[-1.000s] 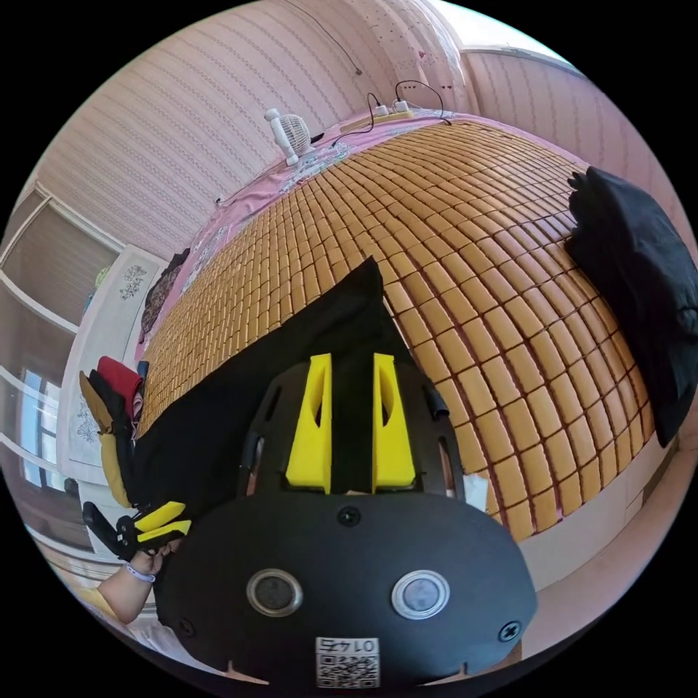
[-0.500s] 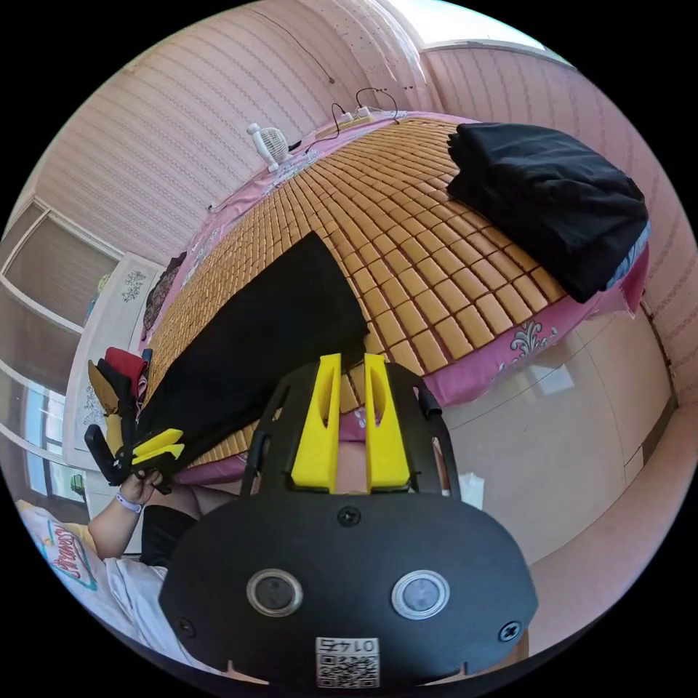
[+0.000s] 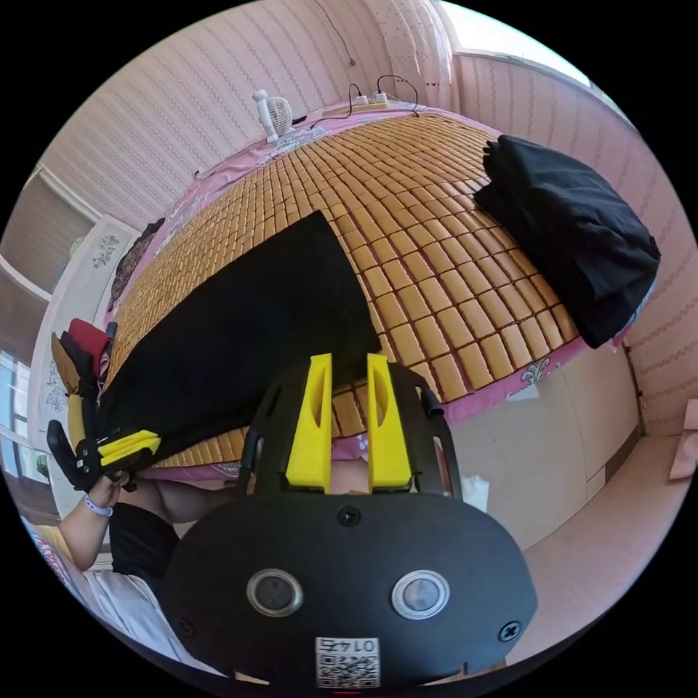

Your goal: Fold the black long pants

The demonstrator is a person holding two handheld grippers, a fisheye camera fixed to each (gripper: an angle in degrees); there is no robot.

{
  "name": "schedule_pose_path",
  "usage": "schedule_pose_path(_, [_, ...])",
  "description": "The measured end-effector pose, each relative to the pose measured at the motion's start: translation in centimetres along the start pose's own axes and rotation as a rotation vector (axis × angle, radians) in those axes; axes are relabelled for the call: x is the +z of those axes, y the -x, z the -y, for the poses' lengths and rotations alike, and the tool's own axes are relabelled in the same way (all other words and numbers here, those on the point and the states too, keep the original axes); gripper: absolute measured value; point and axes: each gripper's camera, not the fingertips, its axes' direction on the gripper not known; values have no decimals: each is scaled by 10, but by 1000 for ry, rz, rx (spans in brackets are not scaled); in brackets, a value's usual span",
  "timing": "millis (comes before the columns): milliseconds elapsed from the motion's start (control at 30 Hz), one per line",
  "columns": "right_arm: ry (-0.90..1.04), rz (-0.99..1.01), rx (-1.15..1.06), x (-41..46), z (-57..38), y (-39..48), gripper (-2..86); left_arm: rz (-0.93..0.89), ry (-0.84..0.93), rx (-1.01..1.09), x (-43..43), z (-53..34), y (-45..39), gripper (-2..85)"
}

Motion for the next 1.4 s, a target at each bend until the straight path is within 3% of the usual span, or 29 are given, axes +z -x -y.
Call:
schedule_pose_path(400, [-97,29,85,41,-15,2,96,89,-158,7,-53,-7,-2,-10])
schedule_pose_path(667, [12,-108,-19,119,-17,27,62,31,80,51,11,-36,7,-9])
schedule_pose_path(800, [22,-106,-132,136,-14,39,8,27,62,50,11,-45,10,-8])
schedule_pose_path(900, [-125,-31,-93,111,-18,26,6,-22,14,69,5,-50,10,1])
schedule_pose_path(1000, [-105,-140,-65,134,-27,10,12,-115,-40,55,1,-58,10,37])
schedule_pose_path(1100, [8,-218,-9,167,-36,-4,21,-172,-77,19,-6,-78,15,47])
schedule_pose_path(1233, [-75,-307,-74,178,-54,16,35,-168,-174,-97,-38,-134,46,50])
schedule_pose_path(1400, [-136,-139,-325,215,-46,97,43,-2,-254,-298,-93,-232,108,62])
